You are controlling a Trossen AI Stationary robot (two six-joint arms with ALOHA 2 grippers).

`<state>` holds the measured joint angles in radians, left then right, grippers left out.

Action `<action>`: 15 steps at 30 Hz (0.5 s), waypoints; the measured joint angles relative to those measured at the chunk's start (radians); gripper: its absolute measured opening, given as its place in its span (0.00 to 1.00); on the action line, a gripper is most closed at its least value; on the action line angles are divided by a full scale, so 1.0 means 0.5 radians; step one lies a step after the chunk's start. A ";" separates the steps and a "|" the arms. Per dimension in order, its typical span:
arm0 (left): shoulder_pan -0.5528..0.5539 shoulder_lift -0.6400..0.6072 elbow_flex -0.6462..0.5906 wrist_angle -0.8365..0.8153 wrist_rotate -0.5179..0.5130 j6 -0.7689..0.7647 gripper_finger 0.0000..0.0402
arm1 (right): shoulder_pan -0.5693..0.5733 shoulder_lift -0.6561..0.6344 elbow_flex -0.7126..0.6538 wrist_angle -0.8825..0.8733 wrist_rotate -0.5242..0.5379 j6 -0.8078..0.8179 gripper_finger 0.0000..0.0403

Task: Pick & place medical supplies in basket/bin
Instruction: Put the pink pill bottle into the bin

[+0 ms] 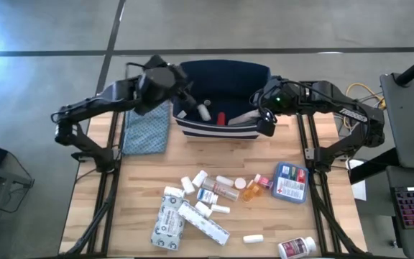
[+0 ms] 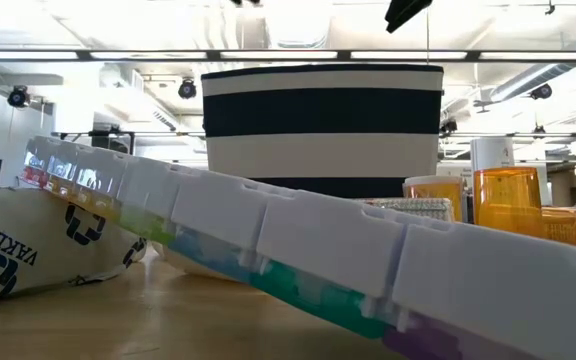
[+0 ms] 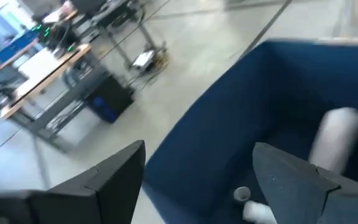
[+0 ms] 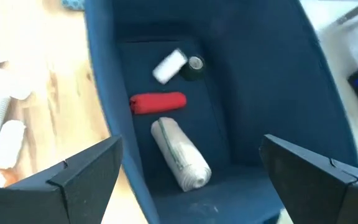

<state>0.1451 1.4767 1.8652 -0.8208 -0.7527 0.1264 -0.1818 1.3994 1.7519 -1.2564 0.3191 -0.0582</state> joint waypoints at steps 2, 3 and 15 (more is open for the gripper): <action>-0.119 -0.022 0.098 -0.077 0.001 -0.068 0.69 | 0.000 -0.010 0.000 -0.009 0.013 0.007 0.91; -0.183 -0.039 0.144 -0.109 0.001 -0.115 0.69 | -0.001 -0.012 0.000 0.000 0.029 0.006 0.91; -0.754 -0.125 0.244 -0.424 0.001 -0.769 0.69 | -0.028 0.048 0.000 0.310 0.095 -0.211 0.91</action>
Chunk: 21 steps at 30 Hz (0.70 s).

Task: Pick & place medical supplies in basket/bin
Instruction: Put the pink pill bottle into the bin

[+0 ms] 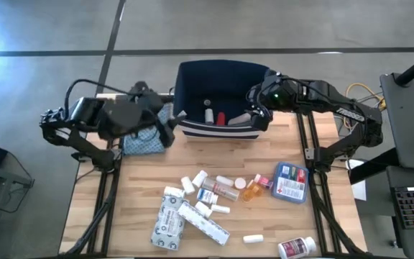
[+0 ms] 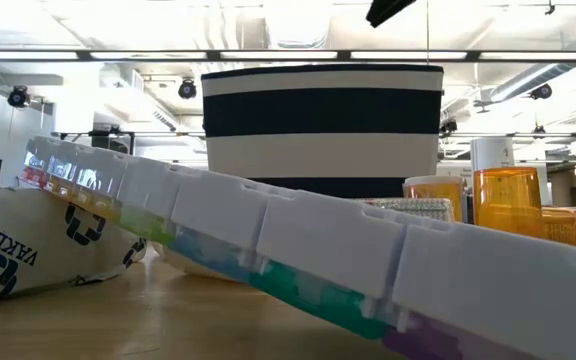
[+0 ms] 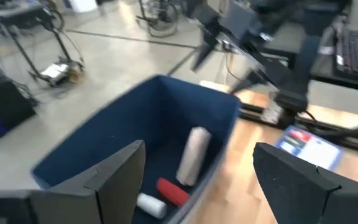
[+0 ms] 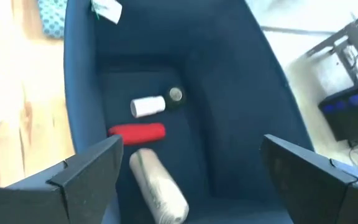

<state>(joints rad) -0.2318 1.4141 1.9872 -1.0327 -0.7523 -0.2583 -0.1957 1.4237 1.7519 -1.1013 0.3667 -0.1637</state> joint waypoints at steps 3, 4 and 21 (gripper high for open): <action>-0.061 0.001 -0.035 -0.043 -0.001 -0.089 0.69 | -0.005 0.030 0.000 0.035 -0.007 -0.022 0.91; -0.076 0.001 -0.047 -0.055 -0.001 -0.120 0.69 | -0.005 0.038 0.000 0.040 -0.008 -0.034 0.91; -0.182 0.000 -0.127 -0.068 -0.001 -0.247 0.69 | -0.002 0.086 0.000 0.011 -0.107 0.136 0.91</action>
